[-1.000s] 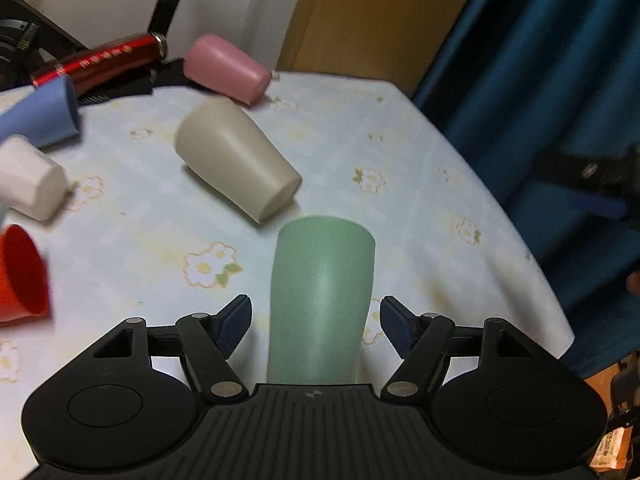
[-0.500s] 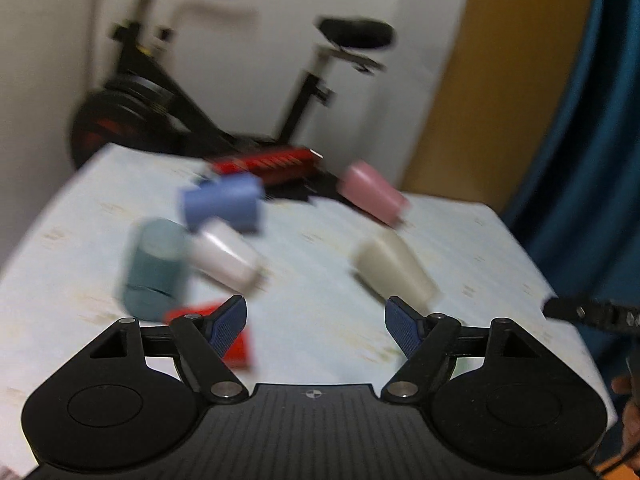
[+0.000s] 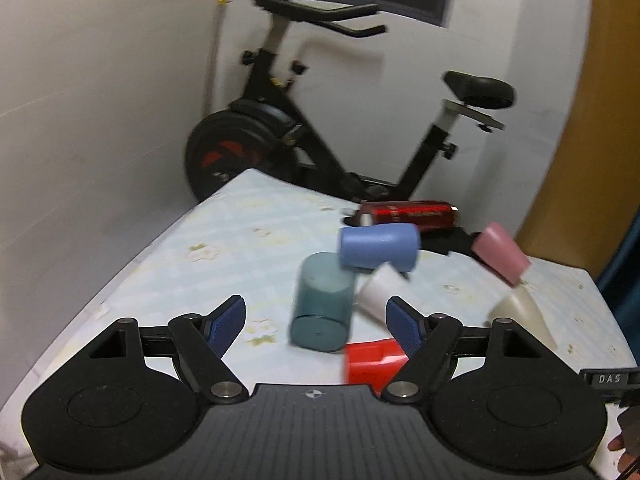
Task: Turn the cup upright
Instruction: 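Close the right tool around the upright sage-green cup, then carry the green cup with the right tool and set it down upright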
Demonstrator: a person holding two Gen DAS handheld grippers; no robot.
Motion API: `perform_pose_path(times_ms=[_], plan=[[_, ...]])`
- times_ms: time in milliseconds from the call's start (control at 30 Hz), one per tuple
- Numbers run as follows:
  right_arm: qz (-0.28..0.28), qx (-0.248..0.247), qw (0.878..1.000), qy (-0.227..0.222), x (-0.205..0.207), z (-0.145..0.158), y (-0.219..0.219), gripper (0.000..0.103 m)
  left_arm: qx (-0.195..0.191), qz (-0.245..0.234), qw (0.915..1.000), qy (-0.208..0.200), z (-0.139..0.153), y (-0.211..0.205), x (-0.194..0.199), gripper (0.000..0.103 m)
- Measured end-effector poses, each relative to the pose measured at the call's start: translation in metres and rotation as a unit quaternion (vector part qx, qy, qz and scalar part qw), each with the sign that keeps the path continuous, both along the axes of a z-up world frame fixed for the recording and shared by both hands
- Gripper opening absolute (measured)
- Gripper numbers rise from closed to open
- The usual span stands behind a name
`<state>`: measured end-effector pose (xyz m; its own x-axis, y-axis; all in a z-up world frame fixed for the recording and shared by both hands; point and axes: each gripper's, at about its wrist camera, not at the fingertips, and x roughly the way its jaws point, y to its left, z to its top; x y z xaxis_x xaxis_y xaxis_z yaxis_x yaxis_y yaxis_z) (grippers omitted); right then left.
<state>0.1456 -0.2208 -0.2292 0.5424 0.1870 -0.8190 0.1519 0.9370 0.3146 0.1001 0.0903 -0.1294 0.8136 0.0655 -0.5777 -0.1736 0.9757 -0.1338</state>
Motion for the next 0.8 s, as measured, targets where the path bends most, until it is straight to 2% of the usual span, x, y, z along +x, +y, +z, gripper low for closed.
perform_pose_path(times_ms=[100, 267, 467, 667, 800], plan=[[-0.003, 0.004, 1.0, 0.02, 0.008, -0.011, 0.004, 0.088, -0.01, 0.017, 0.9998, 0.007, -0.002, 0.006, 0.001, 0.08], [-0.013, 0.037, 0.998, 0.039, 0.017, -0.023, -0.001, 0.085, -0.024, 0.023, 0.9994, 0.012, -0.005, 0.015, -0.004, 0.08], [-0.003, 0.061, 0.997, 0.046, 0.02, -0.03, 0.0, 0.07, -0.027, 0.018, 0.9993, 0.017, -0.012, 0.014, -0.009, 0.08], [0.0, 0.05, 0.998, 0.033, 0.014, -0.027, -0.001, 0.069, -0.029, 0.015, 0.9992, 0.022, -0.014, 0.009, -0.009, 0.081], [-0.009, 0.063, 0.998, 0.019, 0.0, -0.022, -0.01, 0.069, -0.032, 0.011, 0.9992, 0.023, -0.013, 0.005, -0.01, 0.083]])
